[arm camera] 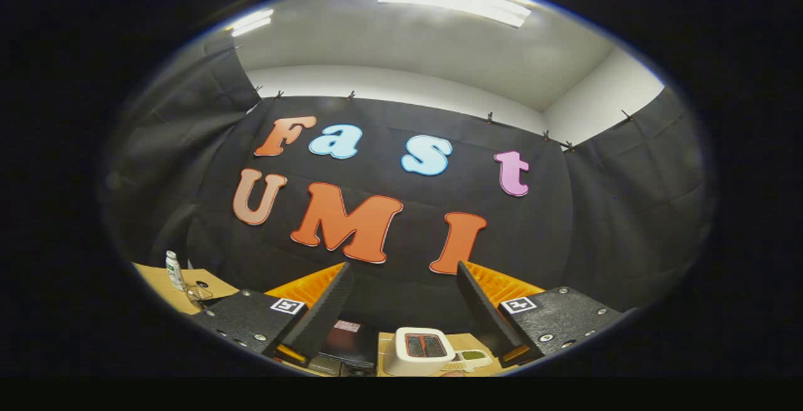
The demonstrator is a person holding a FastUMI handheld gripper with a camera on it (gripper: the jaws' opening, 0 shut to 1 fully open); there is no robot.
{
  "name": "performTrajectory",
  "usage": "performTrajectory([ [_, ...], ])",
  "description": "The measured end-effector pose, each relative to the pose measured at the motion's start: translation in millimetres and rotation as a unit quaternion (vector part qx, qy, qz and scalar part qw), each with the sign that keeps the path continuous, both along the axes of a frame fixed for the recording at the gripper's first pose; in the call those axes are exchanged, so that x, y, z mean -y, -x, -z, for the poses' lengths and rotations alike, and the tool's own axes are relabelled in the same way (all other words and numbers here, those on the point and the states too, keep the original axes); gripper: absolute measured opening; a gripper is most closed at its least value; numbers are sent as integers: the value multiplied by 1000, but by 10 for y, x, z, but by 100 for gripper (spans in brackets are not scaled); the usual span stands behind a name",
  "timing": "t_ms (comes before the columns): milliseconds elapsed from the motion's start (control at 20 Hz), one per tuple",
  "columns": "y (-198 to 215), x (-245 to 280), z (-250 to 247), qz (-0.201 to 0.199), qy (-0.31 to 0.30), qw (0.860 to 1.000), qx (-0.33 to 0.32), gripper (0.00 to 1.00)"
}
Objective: Open the toaster oven, put the food inside, and close the toaster oven door.
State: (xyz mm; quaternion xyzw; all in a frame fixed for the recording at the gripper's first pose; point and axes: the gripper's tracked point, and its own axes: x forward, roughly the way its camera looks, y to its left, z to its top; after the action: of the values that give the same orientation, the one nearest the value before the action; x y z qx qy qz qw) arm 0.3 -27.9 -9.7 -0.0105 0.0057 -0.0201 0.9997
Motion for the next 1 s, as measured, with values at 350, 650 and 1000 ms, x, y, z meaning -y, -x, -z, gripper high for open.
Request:
performTrajectory([
  [350,-9,115,129,9,-3,1000,-12,98],
  [650,43,162,307,12,-8,999,-31,98],
  [1000,222,225,804,3,-11,995,-102,99],
])
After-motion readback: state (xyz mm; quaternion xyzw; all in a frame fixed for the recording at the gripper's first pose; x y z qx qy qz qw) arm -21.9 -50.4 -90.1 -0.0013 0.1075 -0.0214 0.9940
